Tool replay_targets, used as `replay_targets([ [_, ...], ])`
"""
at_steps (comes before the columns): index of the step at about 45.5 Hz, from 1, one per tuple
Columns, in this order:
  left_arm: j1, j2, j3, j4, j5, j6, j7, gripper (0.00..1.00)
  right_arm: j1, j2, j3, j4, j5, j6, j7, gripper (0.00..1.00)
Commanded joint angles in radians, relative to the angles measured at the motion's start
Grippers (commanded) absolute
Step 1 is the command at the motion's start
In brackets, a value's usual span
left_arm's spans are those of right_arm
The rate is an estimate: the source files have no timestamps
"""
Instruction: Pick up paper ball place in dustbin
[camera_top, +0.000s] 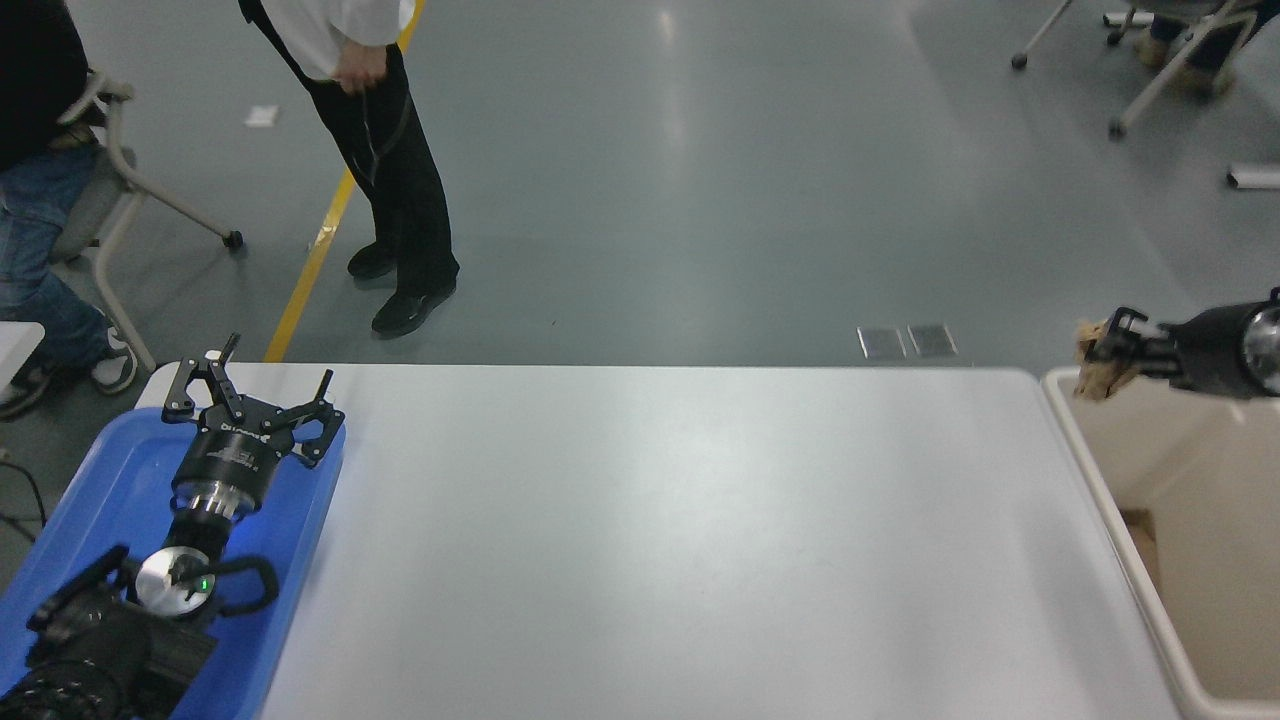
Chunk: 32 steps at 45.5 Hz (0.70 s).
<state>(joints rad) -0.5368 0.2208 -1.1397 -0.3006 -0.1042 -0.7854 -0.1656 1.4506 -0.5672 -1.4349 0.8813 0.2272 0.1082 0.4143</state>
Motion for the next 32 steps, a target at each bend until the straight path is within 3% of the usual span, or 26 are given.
replay_targets([
  [1, 0.0, 0.0, 0.0, 0.0, 0.0, 0.0, 0.0, 0.99, -0.487, -0.042, 0.189, -0.355, 0.187, -0.13, -0.003, 0.0],
  [8, 0.0, 0.0, 0.0, 0.0, 0.0, 0.0, 0.0, 0.99, -0.685, -0.036, 0.367, -0.475, 0.187, -0.214, -0.028, 0.0],
  [17, 0.0, 0.0, 0.0, 0.0, -0.002, 0.0, 0.0, 0.99, -0.871, 0.068, 0.603, -0.699, 0.179, -0.263, -0.129, 0.0],
  [30, 0.0, 0.0, 0.0, 0.0, -0.002, 0.0, 0.0, 0.99, -0.918, 0.125, 0.639, -0.746, 0.167, -0.275, -0.151, 0.0],
  [31, 0.0, 0.0, 0.0, 0.0, -0.002, 0.0, 0.0, 0.99, -0.918, 0.125, 0.639, -0.746, 0.167, -0.275, -0.152, 0.1],
  [32, 0.0, 0.0, 0.0, 0.0, 0.0, 0.0, 0.0, 0.99, -0.918, 0.125, 0.64, -0.746, 0.167, -0.275, -0.154, 0.35],
])
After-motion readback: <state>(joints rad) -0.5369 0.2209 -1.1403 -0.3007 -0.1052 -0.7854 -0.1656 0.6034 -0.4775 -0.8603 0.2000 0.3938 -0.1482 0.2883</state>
